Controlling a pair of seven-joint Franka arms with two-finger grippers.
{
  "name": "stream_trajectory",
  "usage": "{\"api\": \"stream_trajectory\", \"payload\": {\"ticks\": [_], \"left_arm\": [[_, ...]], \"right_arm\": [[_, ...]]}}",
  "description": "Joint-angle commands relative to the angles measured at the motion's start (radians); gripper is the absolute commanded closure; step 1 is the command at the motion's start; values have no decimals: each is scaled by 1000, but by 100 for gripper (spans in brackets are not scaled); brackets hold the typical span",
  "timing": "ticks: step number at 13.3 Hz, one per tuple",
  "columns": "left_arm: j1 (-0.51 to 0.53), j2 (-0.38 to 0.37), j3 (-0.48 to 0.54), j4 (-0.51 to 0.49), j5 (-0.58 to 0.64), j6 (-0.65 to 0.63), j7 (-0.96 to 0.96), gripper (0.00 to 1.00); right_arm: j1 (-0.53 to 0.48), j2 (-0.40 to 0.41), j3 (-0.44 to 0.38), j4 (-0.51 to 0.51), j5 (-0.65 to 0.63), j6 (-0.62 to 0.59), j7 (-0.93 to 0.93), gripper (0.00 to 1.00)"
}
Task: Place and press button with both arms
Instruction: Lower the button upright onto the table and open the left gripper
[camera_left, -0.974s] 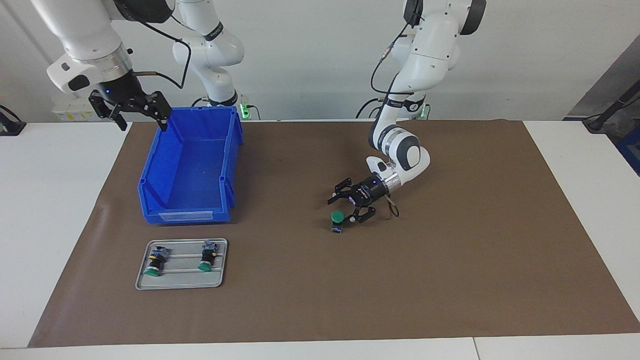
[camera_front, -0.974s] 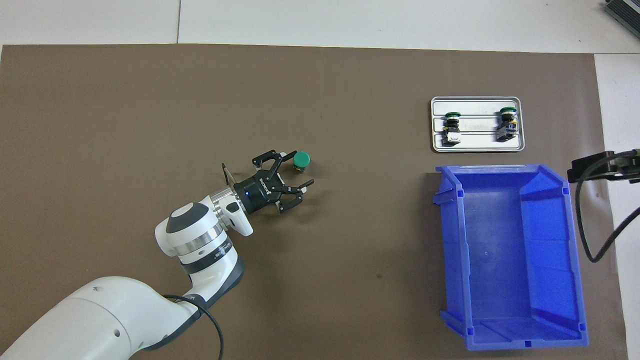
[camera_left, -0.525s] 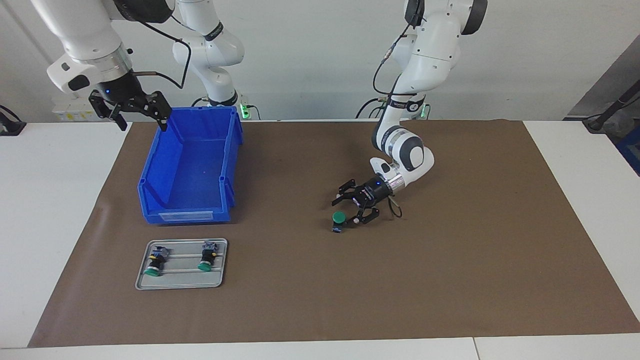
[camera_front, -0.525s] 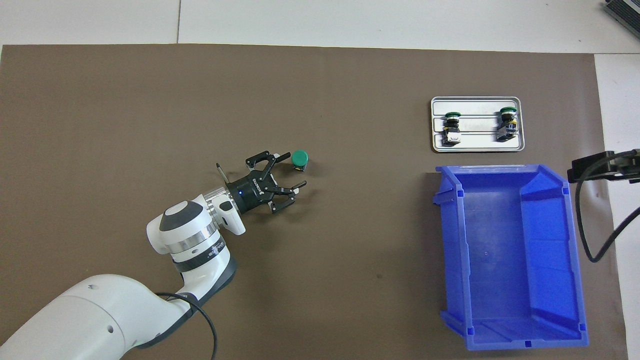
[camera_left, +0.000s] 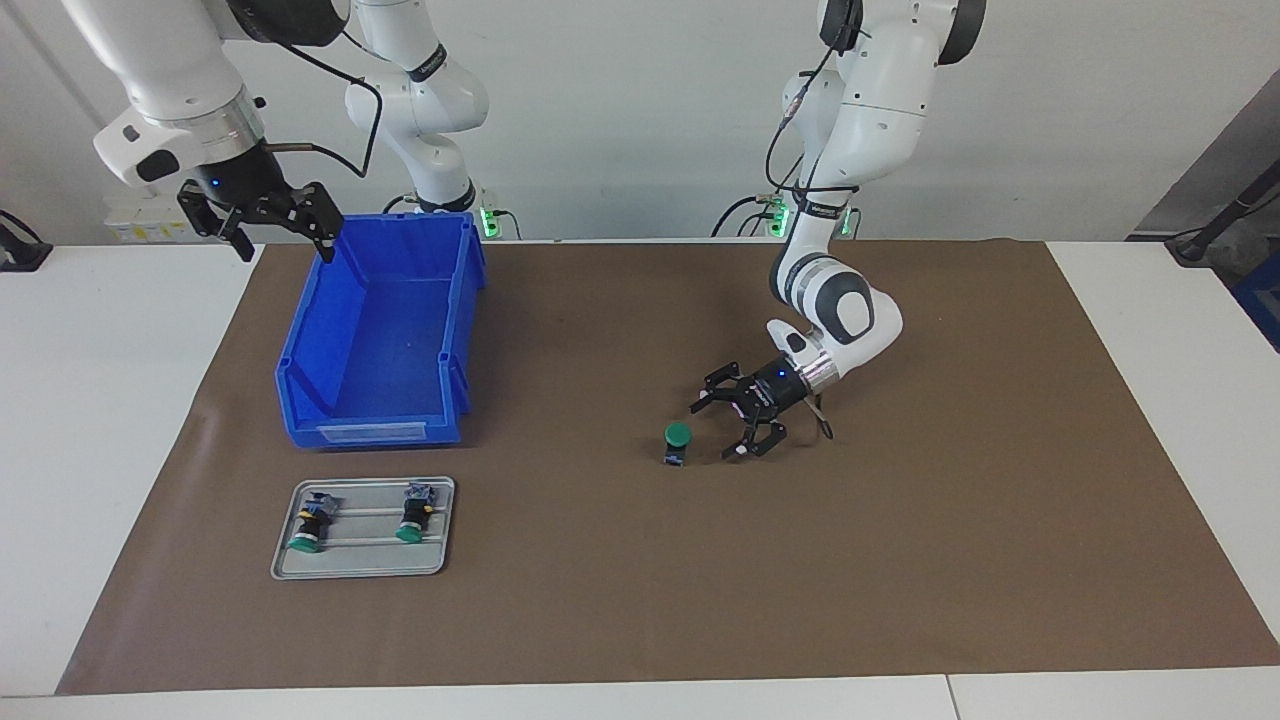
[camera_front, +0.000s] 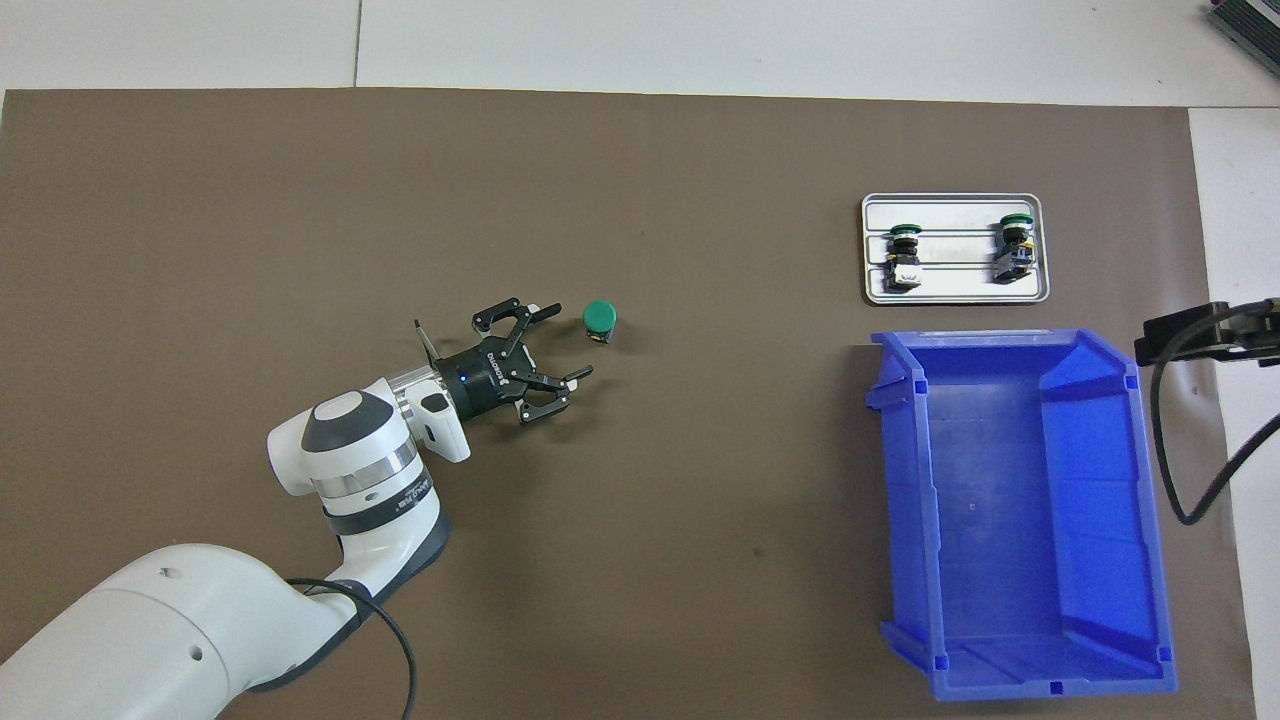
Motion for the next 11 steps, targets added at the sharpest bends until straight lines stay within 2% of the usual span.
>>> {"api": "stream_trajectory", "payload": {"ticks": [1,4,8,10,11], "left_arm": [[27,-25,-8,3,97,27,-102,4],[38,-38,13,57,327,25,-355,4],[36,-113,42,81,602,37,-692,4],[25,-157,42,91,741,86,-905,9],[24,-168,41,110,825,85,-1023,15]], "right_arm": [[-10,-13,6,-14,-10,-4,-16,0],[-10,-13,6,-14,-10,-4,-16,0],[-12,-12,6,-11,12,7,25,0],[-13,-7,-2,-5,64,7,79,0],[-13,-7,-4,-3,59,7,73,0]]}}
